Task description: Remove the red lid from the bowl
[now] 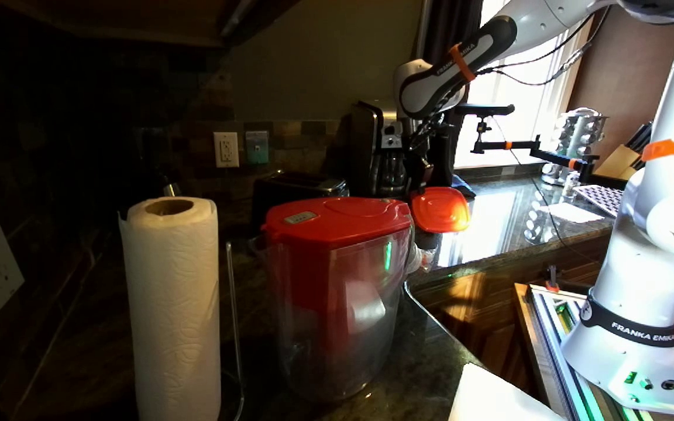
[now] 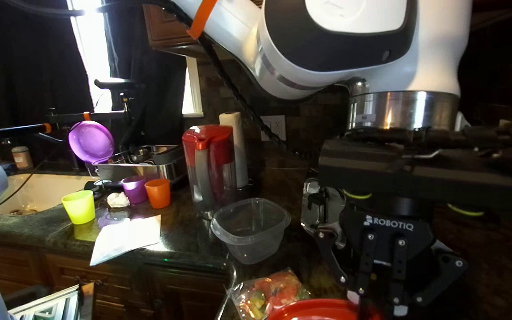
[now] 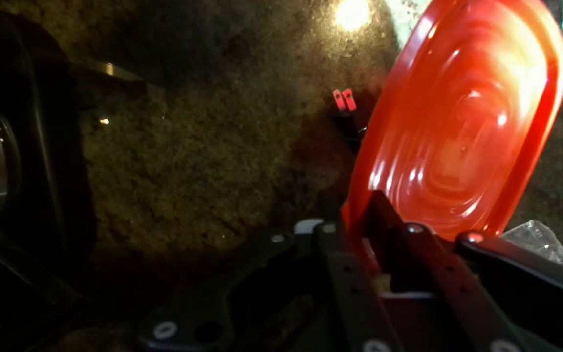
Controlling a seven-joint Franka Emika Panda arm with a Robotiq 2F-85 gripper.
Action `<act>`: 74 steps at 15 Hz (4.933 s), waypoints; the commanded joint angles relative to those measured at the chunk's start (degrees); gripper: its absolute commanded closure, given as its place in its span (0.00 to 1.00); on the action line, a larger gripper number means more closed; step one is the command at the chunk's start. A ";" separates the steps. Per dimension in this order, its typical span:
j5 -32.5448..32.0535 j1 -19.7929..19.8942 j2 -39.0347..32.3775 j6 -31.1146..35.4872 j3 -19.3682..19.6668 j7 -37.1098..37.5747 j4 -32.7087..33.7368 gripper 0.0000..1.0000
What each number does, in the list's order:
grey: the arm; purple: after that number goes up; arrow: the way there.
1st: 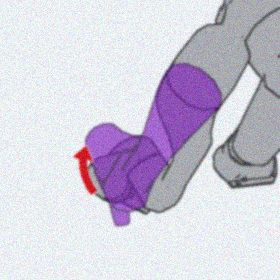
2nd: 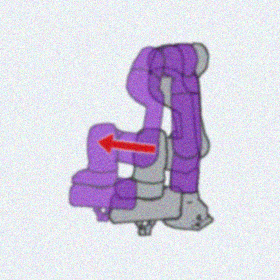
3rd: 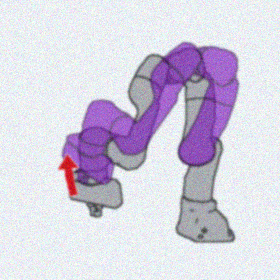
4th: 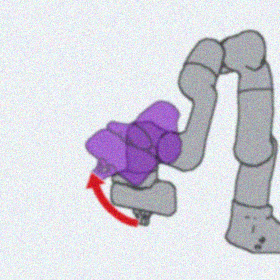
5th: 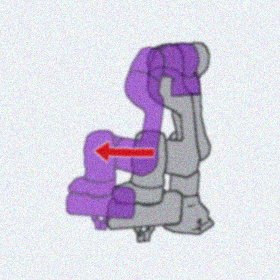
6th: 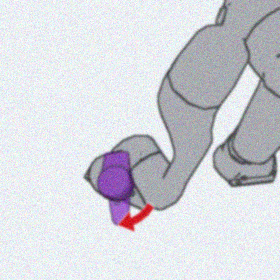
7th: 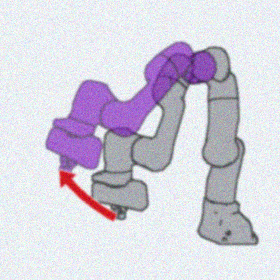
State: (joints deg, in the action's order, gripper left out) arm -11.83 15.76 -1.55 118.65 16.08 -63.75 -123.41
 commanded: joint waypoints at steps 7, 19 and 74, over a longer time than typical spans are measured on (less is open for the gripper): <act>3.21 0.49 -3.08 11.20 -0.34 5.17 -2.33 0.93; 8.11 0.09 -0.40 9.32 -1.01 11.99 -3.95 0.00; 13.35 -7.27 8.38 16.92 -7.21 51.22 -22.05 1.00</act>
State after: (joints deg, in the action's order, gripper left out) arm 3.35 8.24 2.45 136.23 8.70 -12.82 -143.80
